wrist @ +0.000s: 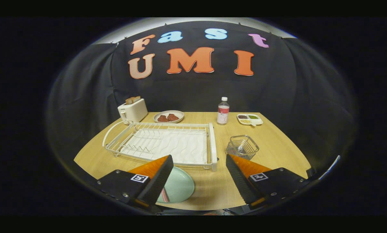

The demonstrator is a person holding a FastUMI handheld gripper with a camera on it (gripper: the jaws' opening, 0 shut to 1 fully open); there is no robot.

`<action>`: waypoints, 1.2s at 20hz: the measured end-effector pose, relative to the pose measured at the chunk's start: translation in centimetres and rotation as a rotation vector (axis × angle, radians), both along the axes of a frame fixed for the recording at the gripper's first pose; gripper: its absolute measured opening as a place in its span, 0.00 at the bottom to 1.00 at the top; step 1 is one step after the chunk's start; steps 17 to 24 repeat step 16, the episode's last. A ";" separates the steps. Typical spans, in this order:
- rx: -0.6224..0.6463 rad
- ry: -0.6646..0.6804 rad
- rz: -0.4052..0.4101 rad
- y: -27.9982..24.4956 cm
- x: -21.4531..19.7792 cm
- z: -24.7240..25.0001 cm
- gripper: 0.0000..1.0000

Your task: Take the plate from the dish rack, then take the spoon from the basket and place it into the plate.

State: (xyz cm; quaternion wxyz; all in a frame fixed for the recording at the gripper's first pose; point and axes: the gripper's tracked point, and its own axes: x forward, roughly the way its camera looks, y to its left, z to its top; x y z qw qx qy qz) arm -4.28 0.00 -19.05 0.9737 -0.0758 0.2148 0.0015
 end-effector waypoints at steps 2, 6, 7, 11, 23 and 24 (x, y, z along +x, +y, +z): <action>-0.002 -0.020 -0.017 -0.9 0.6 1.6 0.98; -0.019 -0.078 -0.040 -2.2 1.5 5.5 0.98; -0.028 -0.101 -0.044 -2.5 1.8 6.8 0.98; -0.058 -0.171 -0.047 -2.8 2.6 11.1 0.98; -0.043 -0.253 -0.023 -1.7 3.6 14.9 0.98; -0.043 -0.253 -0.023 -1.7 3.6 14.9 0.98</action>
